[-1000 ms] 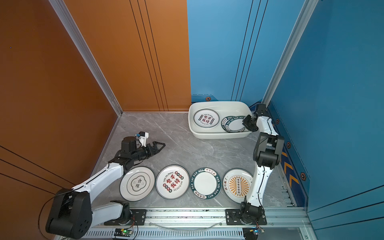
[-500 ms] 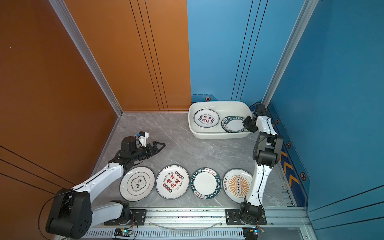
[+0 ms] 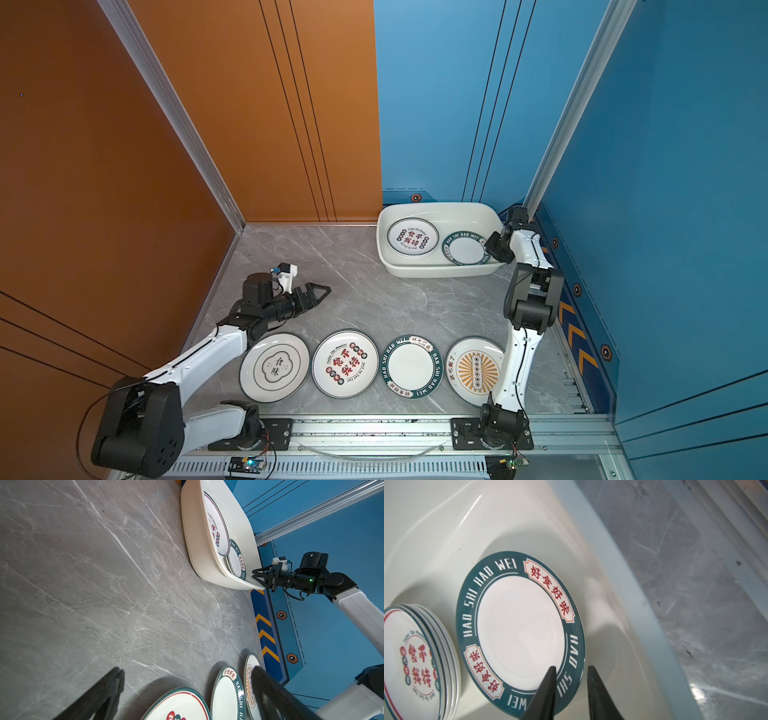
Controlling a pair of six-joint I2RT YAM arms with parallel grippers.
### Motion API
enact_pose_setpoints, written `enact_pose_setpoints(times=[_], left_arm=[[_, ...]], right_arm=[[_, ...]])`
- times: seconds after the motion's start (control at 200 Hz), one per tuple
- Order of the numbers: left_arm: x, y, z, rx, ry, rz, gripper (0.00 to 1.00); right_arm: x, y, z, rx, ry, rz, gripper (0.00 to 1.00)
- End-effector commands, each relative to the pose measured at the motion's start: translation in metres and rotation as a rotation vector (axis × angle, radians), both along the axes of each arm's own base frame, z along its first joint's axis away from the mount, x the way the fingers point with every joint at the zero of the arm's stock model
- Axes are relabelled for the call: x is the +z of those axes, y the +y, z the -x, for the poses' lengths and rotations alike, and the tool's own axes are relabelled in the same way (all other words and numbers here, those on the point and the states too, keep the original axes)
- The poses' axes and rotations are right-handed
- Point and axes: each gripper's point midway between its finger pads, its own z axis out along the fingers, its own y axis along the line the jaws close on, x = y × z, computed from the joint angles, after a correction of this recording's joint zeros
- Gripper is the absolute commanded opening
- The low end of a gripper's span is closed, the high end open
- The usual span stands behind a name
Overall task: Place the plates into the plastic bin on the countertop
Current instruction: 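Lower the green-rimmed plate flat onto the plate in the bin, open right gripper, then withdraw right gripper from bin while left gripper reaches toward the orange sunburst plate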
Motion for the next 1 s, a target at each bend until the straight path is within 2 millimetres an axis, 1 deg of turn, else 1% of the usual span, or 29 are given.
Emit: enact_pose_setpoints(times=[0.0,0.08,0.17,0.255,0.32,0.425,0.446,0.456,0.486,0.561,0.611,0.621,0.636,0.681,0.741,0.796,0.801,0.811,0.851,0.931,0.941,0.946,0.966,0.996], left_arm=[[-0.006,0.0,0.004,-0.023,0.006,-0.005,0.98],[-0.005,-0.001,0.004,-0.024,0.006,-0.002,0.98],[-0.003,-0.003,0.005,-0.031,0.004,-0.003,0.98],[-0.001,-0.005,0.007,-0.04,0.004,-0.012,0.98],[0.0,-0.008,0.008,-0.049,0.003,-0.018,0.98],[0.006,-0.015,0.01,-0.073,-0.005,-0.023,0.98],[0.007,-0.017,0.011,-0.078,-0.006,-0.025,0.98],[0.008,-0.018,0.011,-0.081,-0.007,-0.027,0.98],[0.01,-0.021,0.012,-0.092,-0.013,-0.034,0.98],[0.016,-0.033,0.014,-0.128,-0.027,-0.053,0.98],[0.021,-0.043,0.016,-0.155,-0.038,-0.067,0.98],[0.021,-0.046,0.016,-0.164,-0.04,-0.069,0.98],[0.022,-0.05,0.017,-0.175,-0.042,-0.073,0.98],[0.027,-0.063,0.019,-0.214,-0.058,-0.082,0.98],[0.032,-0.083,0.023,-0.275,-0.071,-0.09,0.99],[0.037,-0.105,0.027,-0.343,-0.086,-0.1,0.99],[0.037,-0.107,0.027,-0.348,-0.087,-0.101,0.99],[0.038,-0.11,0.028,-0.36,-0.089,-0.104,1.0],[0.041,-0.127,0.033,-0.414,-0.096,-0.119,1.0],[0.043,-0.161,0.041,-0.527,-0.106,-0.157,1.0],[0.04,-0.164,0.044,-0.542,-0.098,-0.164,1.0],[0.044,-0.167,0.043,-0.549,-0.108,-0.164,1.0],[0.047,-0.177,0.044,-0.575,-0.117,-0.17,1.0],[0.047,-0.19,0.047,-0.614,-0.122,-0.183,0.99]], right_arm=[[-0.006,-0.003,0.007,0.024,0.062,0.071,0.29],[0.0,-0.002,0.006,0.031,0.051,0.085,0.29],[0.017,0.003,0.002,0.04,0.014,0.092,0.29],[0.042,0.011,-0.003,0.054,-0.041,0.089,0.29],[0.065,0.02,-0.007,0.064,-0.097,0.081,0.29],[0.106,0.043,-0.007,0.1,-0.197,0.06,0.29],[0.108,0.049,-0.007,0.11,-0.208,0.055,0.29],[0.12,0.052,-0.005,0.115,-0.234,0.055,0.29],[0.132,0.06,-0.003,0.13,-0.263,0.052,0.29],[0.148,0.081,0.009,0.171,-0.303,0.039,0.29],[0.154,0.092,0.02,0.193,-0.319,0.033,0.3],[0.159,0.093,0.021,0.195,-0.331,0.035,0.3],[0.152,0.096,0.027,0.198,-0.318,0.03,0.3],[0.152,0.101,0.038,0.205,-0.329,0.03,0.3],[0.149,0.102,0.053,0.202,-0.332,0.032,0.3],[0.144,0.099,0.068,0.192,-0.327,0.034,0.3],[0.147,0.099,0.069,0.19,-0.335,0.035,0.3],[0.142,0.098,0.073,0.188,-0.326,0.033,0.3],[0.138,0.095,0.083,0.18,-0.326,0.032,0.3],[0.133,0.087,0.103,0.157,-0.332,0.04,0.3],[0.132,0.086,0.106,0.154,-0.332,0.042,0.3],[0.133,0.085,0.107,0.153,-0.335,0.043,0.3],[0.131,0.082,0.111,0.146,-0.335,0.046,0.3],[0.129,0.079,0.118,0.139,-0.333,0.048,0.3]])
